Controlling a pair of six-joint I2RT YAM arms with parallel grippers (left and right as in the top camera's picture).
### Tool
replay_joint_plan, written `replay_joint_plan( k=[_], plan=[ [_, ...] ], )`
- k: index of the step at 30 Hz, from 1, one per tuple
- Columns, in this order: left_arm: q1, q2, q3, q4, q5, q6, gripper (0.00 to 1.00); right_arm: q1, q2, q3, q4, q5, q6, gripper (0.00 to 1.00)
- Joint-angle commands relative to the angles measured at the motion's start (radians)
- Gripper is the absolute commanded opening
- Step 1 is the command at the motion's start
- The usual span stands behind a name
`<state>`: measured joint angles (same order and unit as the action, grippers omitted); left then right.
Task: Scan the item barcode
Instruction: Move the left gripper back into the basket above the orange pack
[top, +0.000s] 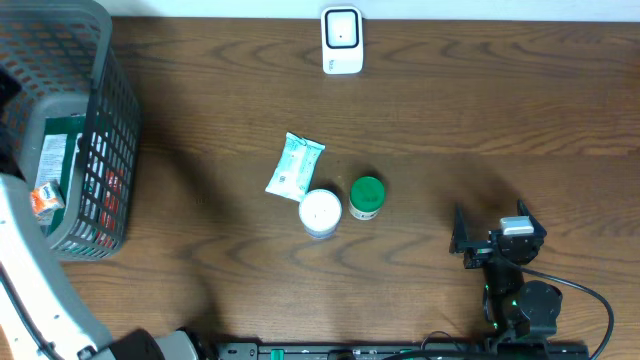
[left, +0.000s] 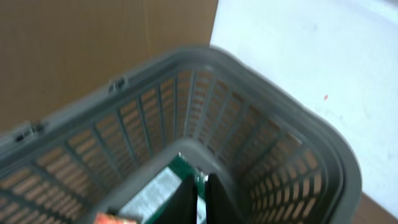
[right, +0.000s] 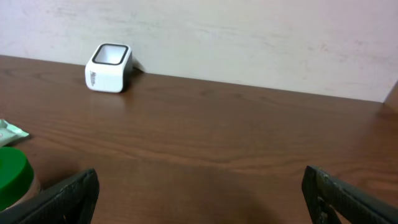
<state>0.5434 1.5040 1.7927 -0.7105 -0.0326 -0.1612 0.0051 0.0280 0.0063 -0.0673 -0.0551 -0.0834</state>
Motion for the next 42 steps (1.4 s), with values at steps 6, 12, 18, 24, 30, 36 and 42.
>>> replay_joint_plan(
  k=[6, 12, 18, 24, 30, 36, 42],
  plan=[
    [0.006, 0.251, 0.420, -0.296, -0.024, 0.033, 0.07, 0.000, -0.002, -0.001, -0.004, 0.001, 0.011, 0.99],
    [0.008, 0.325, 0.427, -0.338, -0.039, 0.026, 0.10, 0.000, -0.002, -0.001, -0.004, 0.002, 0.011, 0.99],
    [0.030, 0.370, 0.427, -0.336, -0.039, 0.026, 0.11, 0.000, -0.002, -0.001, -0.004, 0.002, 0.011, 0.99],
    [0.056, 0.389, 0.423, -0.332, -0.039, 0.026, 0.16, 0.000, -0.002, -0.001, -0.004, 0.002, 0.011, 0.99],
    [0.077, 0.404, 0.423, -0.289, -0.039, 0.026, 0.16, 0.000, -0.002, -0.001, -0.004, 0.002, 0.011, 0.99],
    [0.081, 0.439, 0.423, -0.249, -0.039, 0.026, 0.16, 0.000, -0.002, -0.001, -0.004, 0.002, 0.011, 0.99],
    [0.082, 0.492, 0.423, -0.229, -0.056, 0.030, 0.16, 0.000, -0.002, -0.001, -0.004, 0.001, 0.011, 0.99]
  ],
)
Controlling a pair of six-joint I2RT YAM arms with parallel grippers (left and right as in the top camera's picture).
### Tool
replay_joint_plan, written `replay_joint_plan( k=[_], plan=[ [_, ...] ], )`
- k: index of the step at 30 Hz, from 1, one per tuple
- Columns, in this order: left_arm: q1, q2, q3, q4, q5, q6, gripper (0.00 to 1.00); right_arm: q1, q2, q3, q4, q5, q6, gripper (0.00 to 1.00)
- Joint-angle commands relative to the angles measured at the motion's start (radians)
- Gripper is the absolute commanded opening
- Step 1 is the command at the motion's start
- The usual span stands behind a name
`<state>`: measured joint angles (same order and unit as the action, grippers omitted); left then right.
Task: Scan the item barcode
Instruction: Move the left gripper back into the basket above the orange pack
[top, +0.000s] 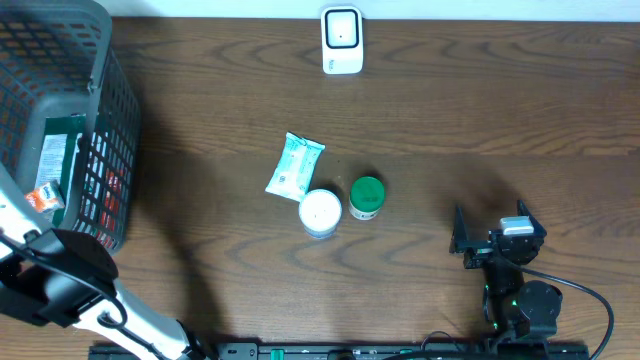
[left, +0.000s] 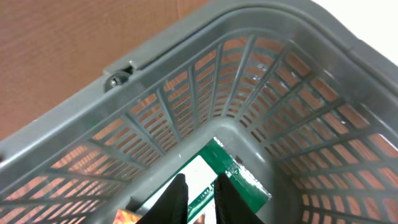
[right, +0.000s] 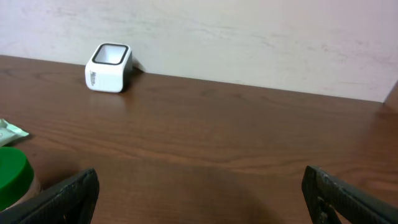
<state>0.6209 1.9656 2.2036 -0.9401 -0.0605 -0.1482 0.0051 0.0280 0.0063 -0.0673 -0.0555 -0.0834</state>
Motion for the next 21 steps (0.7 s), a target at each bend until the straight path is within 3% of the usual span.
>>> replay_joint_plan(
  k=[1, 16, 21],
  plan=[
    [0.005, 0.039, 0.013, 0.000, -0.039, 0.017, 0.16, 0.000, -0.002, -0.001, -0.004, 0.002, 0.011, 0.99],
    [0.005, 0.068, 0.011, 0.004, -0.064, 0.043, 0.17, 0.000, -0.002, -0.001, -0.004, 0.002, 0.011, 0.99],
    [0.005, 0.068, 0.002, -0.058, -0.087, 0.040, 0.37, 0.000, -0.002, -0.001, -0.004, 0.002, 0.011, 0.99]
  ],
)
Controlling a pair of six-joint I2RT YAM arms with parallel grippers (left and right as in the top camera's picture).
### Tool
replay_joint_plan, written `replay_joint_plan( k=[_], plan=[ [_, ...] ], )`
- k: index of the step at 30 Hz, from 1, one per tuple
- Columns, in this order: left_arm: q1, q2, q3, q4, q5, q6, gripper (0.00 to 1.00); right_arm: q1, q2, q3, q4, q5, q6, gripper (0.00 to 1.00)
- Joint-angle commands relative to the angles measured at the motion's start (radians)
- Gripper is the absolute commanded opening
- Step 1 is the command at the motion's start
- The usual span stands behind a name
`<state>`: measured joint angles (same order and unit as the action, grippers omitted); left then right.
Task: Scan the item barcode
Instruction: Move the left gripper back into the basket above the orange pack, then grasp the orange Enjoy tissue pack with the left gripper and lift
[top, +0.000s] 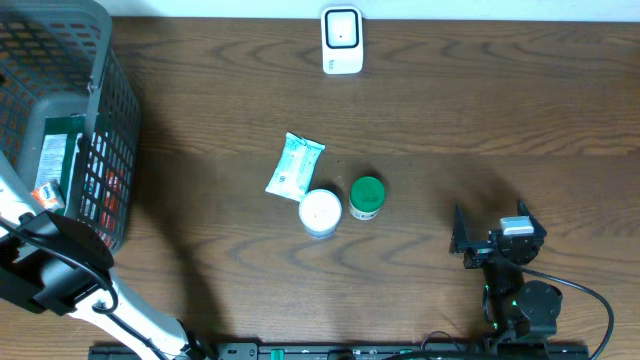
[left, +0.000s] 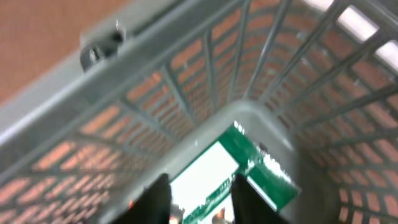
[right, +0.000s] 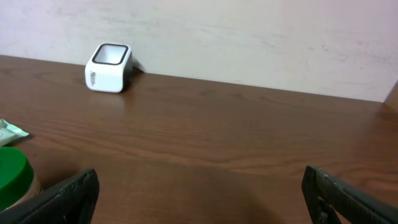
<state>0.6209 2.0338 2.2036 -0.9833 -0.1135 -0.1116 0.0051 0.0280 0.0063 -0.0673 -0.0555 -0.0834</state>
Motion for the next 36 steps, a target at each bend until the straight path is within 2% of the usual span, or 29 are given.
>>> replay_joint_plan(
  k=[1, 6, 11, 17, 20, 25, 33, 34, 36],
  plan=[
    [0.005, 0.000, -0.005, -0.026, -0.049, 0.003, 0.41, 0.000, -0.002, -0.001, -0.004, 0.002, 0.011, 0.99],
    [0.005, 0.000, -0.052, -0.098, -0.064, -0.026, 0.53, 0.000, -0.002, -0.001, -0.004, 0.002, 0.011, 0.99],
    [0.004, 0.000, -0.108, -0.214, -0.063, -0.134, 0.58, 0.000, -0.002, -0.001, -0.004, 0.002, 0.011, 0.99],
    [0.005, 0.000, -0.193, -0.253, -0.064, -0.295, 0.59, 0.000, -0.002, -0.001, -0.004, 0.002, 0.011, 0.99],
    [0.005, 0.000, -0.254, -0.223, -0.081, -0.394, 0.59, 0.000, -0.002, -0.001, -0.004, 0.002, 0.011, 0.99],
    [0.005, 0.000, -0.369, -0.141, -0.199, -0.571, 0.59, 0.000, -0.002, -0.001, -0.004, 0.002, 0.011, 0.99],
    [0.006, 0.000, -0.528, 0.034, -0.207, -0.606, 0.59, 0.000, -0.002, -0.001, -0.004, 0.002, 0.011, 0.99],
    [0.006, 0.000, -0.549, 0.057, -0.214, -0.612, 0.64, 0.000, -0.002, -0.001, -0.004, 0.002, 0.011, 0.99],
    [0.006, 0.000, -0.591, 0.106, -0.221, -0.629, 0.66, 0.000, -0.002, -0.001, -0.004, 0.002, 0.011, 0.99]
  ],
)
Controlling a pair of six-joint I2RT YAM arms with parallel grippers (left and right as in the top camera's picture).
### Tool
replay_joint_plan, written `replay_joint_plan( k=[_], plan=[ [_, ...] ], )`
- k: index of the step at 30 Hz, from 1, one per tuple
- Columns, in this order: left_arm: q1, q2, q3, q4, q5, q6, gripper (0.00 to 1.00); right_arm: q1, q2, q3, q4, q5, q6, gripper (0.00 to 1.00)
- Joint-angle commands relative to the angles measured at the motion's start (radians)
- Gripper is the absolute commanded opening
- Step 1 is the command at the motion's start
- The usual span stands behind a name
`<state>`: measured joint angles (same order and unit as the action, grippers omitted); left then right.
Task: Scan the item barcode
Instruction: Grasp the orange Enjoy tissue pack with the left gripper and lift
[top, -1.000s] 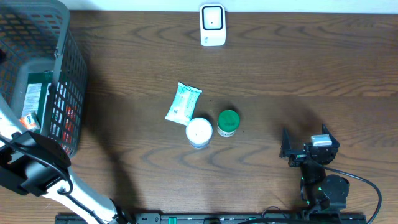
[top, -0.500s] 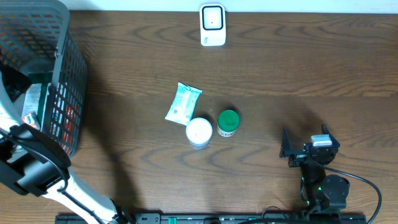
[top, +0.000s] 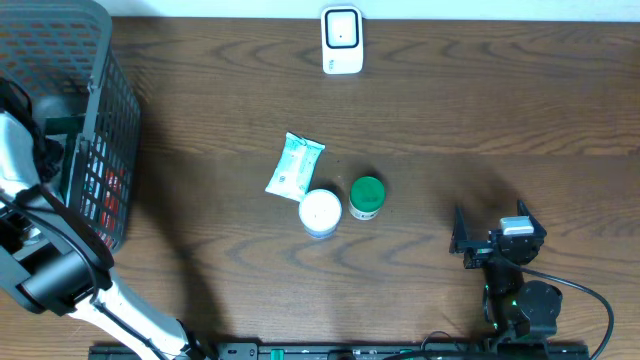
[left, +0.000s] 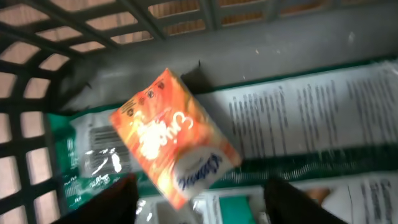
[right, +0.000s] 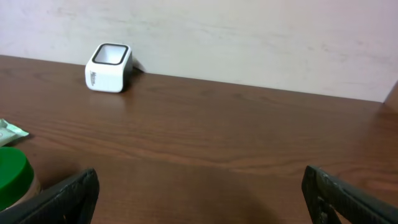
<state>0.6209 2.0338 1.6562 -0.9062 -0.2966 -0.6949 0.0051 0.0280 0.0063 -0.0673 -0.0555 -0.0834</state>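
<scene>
My left gripper (left: 198, 210) is down inside the grey basket (top: 95, 60), open wide just above an orange snack packet (left: 173, 137). The packet lies tilted on flat green-and-white packs (left: 323, 106) on the basket floor. The white barcode scanner (top: 341, 40) stands at the table's far edge and also shows in the right wrist view as the scanner (right: 108, 59). My right gripper (right: 199, 199) rests open, low over bare table at the front right, with nothing between its fingers.
A pale green wipes pack (top: 294, 165), a white-lidded jar (top: 320, 211) and a green-capped bottle (top: 366, 197) sit together mid-table. The basket's mesh walls (left: 93, 25) close in around my left gripper. The left arm (top: 50, 260) rises along the table's left edge.
My left gripper was above the basket's opening and is now deep inside it, opened wider, right over the orange packet. The right arm has not moved.
My left gripper was first above the basket's rim, nearly shut. Then it was over the opening with its fingers a little apart, then wider apart. Now it is open near the basket floor over the orange packet. The right arm and the table items stayed put.
</scene>
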Motion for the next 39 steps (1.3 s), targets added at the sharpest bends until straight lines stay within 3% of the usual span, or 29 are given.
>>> replay_joint_plan(
  k=[1, 10, 16, 21, 30, 39],
  plan=[
    [0.006, 0.000, -0.064, 0.055, -0.038, -0.049, 0.66, 0.000, -0.002, -0.001, -0.004, 0.002, 0.011, 0.99],
    [0.007, 0.000, -0.201, 0.243, -0.037, -0.067, 0.66, 0.000, -0.002, -0.001, -0.004, 0.002, 0.011, 0.99],
    [0.007, -0.002, -0.217, 0.260, -0.037, -0.061, 0.66, 0.000, -0.002, -0.001, -0.004, 0.002, 0.011, 0.99],
    [0.007, -0.049, -0.179, 0.260, -0.037, 0.022, 0.67, 0.000, -0.002, -0.001, -0.004, 0.002, 0.011, 0.99],
    [0.011, -0.195, -0.177, 0.256, -0.038, 0.000, 0.68, 0.000, -0.002, -0.001, -0.004, 0.002, 0.011, 0.99],
    [0.014, -0.137, -0.205, 0.220, -0.039, -0.232, 0.82, 0.000, -0.002, -0.001, -0.004, 0.002, 0.011, 0.99]
  ],
)
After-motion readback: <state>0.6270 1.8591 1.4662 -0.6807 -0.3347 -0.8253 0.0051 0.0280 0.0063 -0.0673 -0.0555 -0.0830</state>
